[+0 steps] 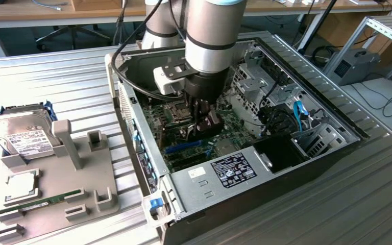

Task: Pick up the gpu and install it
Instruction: 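Insert the gpu into the slot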

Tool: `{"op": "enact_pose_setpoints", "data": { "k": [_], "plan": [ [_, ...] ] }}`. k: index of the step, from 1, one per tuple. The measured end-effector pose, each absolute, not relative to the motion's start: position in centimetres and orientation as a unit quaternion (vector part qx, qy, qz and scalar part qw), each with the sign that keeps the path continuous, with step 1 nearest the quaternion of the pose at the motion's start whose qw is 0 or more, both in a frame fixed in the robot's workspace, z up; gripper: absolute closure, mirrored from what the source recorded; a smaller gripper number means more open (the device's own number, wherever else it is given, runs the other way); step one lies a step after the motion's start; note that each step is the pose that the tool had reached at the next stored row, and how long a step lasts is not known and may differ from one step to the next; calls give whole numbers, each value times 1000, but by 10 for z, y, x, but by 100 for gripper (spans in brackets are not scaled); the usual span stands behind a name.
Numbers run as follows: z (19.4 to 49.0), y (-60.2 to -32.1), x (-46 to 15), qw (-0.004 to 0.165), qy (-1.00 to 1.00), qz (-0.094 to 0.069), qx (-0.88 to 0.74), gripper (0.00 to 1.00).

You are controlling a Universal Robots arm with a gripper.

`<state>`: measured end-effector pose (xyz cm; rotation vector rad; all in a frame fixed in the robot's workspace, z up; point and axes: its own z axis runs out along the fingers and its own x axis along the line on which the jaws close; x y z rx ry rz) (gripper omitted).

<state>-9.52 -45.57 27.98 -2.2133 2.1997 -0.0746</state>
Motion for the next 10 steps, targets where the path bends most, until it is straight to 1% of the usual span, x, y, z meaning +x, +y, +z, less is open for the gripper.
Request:
{"op": "enact_pose_setpoints", "data": {
  "k": [10],
  "plan": [
    [277,-455,-111,12,705,-22,-709,74]
  ]
}}
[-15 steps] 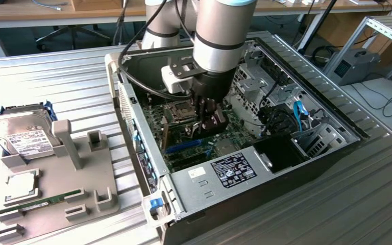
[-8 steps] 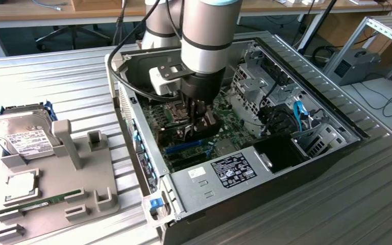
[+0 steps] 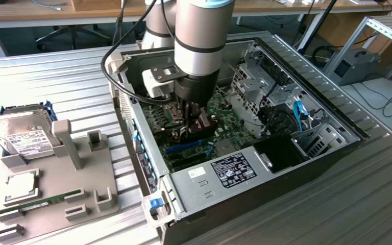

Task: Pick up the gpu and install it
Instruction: 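Insert the gpu into the slot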

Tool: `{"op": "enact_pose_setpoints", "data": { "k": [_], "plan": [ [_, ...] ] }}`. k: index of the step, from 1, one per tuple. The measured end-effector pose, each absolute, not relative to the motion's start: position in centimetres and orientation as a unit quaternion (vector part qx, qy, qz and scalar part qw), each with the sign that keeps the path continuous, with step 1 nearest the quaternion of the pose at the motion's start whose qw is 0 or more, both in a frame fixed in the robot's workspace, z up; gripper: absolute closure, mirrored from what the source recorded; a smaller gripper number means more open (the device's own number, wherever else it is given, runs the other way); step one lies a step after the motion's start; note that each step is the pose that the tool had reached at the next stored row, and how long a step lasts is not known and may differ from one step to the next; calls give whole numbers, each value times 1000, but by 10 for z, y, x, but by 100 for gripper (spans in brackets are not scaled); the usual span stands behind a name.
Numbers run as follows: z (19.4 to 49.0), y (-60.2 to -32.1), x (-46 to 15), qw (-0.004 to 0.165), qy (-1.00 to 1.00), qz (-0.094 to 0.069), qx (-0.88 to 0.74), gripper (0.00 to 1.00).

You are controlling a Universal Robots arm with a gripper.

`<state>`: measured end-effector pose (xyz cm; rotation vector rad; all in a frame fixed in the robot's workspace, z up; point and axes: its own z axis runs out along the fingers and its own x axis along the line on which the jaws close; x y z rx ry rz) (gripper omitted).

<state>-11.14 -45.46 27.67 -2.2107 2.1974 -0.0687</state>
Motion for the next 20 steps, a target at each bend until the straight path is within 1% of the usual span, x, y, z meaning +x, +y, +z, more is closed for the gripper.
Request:
{"op": "enact_pose_setpoints", "data": {
  "k": [20],
  "plan": [
    [263,-455,-112,13,705,-21,-709,74]
  ]
}}
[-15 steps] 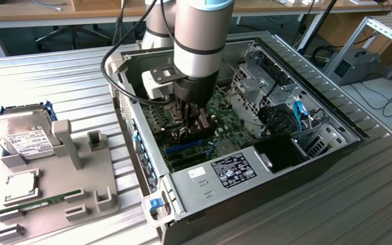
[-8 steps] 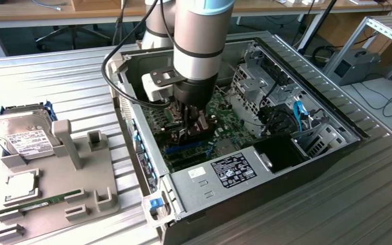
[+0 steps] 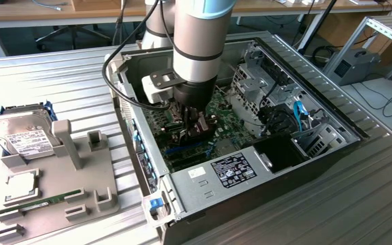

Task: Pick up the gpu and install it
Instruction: 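Insert the gpu into the slot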

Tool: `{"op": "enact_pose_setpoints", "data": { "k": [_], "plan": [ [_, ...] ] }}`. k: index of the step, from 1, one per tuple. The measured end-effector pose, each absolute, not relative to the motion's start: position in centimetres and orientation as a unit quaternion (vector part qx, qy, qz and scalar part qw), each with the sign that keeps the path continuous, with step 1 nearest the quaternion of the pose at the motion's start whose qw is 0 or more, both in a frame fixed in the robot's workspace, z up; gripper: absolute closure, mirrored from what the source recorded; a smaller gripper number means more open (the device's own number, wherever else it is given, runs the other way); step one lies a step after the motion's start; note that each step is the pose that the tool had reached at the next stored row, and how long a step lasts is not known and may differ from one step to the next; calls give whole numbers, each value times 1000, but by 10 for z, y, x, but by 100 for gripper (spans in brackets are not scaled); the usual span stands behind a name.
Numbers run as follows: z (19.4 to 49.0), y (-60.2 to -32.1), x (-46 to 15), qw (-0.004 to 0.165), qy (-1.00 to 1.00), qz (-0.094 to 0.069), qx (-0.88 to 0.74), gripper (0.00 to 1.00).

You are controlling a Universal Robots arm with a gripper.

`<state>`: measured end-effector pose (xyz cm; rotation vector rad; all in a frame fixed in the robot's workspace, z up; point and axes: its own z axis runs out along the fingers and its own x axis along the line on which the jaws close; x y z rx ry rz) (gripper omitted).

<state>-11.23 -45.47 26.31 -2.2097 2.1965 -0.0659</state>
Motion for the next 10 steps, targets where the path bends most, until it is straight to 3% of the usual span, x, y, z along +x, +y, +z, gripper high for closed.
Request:
{"op": "enact_pose_setpoints", "data": {
  "k": [10],
  "plan": [
    [263,-455,-113,13,705,-21,-709,74]
  ]
}}
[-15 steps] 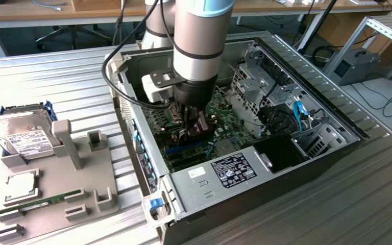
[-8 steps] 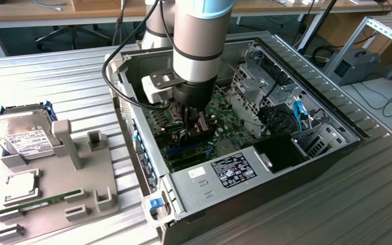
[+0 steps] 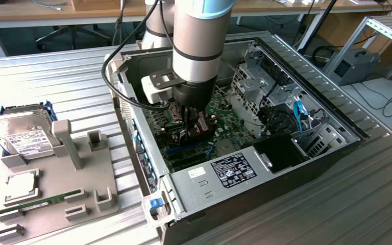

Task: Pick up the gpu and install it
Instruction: 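Insert the gpu into the slot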

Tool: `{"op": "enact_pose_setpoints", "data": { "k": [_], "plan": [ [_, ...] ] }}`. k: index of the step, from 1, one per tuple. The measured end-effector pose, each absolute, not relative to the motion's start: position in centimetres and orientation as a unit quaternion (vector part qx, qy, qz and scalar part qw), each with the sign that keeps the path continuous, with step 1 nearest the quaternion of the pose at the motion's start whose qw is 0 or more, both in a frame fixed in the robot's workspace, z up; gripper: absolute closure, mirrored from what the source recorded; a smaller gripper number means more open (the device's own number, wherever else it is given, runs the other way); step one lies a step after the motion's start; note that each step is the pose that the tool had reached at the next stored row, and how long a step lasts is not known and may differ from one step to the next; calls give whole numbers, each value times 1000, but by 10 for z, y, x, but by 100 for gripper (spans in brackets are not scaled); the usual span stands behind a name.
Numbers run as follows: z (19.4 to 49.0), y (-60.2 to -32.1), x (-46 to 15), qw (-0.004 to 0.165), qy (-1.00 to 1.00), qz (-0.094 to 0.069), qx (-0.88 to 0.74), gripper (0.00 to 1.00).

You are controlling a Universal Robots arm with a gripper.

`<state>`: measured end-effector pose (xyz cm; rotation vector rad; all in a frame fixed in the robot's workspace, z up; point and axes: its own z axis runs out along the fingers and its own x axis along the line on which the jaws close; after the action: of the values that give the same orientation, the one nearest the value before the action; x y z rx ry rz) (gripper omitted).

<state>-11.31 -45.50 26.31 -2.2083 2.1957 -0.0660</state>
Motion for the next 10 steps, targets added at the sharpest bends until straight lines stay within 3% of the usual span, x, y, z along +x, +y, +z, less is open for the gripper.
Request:
{"op": "enact_pose_setpoints", "data": {
  "k": [10],
  "plan": [
    [265,-454,-114,13,705,-21,-709,74]
  ]
}}
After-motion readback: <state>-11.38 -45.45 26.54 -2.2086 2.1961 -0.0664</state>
